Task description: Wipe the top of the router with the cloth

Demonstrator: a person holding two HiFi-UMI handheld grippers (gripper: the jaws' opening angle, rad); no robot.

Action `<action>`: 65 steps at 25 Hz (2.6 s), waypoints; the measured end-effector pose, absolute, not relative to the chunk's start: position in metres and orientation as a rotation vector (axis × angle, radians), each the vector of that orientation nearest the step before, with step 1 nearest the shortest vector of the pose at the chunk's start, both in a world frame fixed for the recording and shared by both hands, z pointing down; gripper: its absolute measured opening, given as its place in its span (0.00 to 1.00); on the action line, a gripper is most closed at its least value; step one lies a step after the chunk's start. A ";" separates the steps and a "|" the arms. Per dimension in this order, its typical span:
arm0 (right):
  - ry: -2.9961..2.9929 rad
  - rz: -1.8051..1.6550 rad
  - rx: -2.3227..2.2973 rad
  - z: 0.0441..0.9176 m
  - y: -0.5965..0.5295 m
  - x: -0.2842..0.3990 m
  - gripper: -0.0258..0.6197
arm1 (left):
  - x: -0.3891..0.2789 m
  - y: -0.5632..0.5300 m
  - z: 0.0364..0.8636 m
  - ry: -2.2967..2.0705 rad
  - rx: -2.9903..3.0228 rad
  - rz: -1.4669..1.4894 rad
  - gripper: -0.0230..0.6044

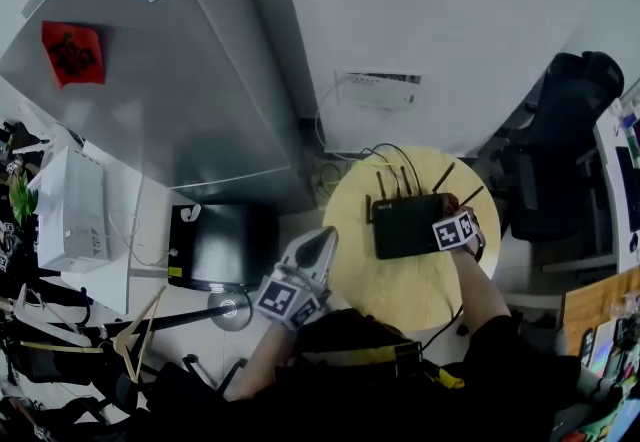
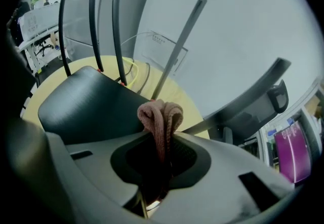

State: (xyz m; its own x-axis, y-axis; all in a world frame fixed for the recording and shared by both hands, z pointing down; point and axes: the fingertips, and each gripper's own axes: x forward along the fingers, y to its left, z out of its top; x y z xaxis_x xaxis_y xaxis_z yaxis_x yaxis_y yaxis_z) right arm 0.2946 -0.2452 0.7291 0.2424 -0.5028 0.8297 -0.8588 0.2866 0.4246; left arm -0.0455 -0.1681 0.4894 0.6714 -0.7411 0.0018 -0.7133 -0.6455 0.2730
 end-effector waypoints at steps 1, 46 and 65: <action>-1.428 0.394 1.378 0.725 -0.244 0.292 0.13 | -0.046 -0.166 0.492 -1.161 2.634 -0.147 0.03; -1.867 0.439 0.897 0.757 -0.193 0.112 0.13 | -0.008 -0.152 0.463 -1.083 2.772 -0.224 0.03; -1.687 0.409 1.037 0.749 -0.202 0.223 0.13 | 0.029 -0.148 0.469 -1.014 2.796 -0.190 0.03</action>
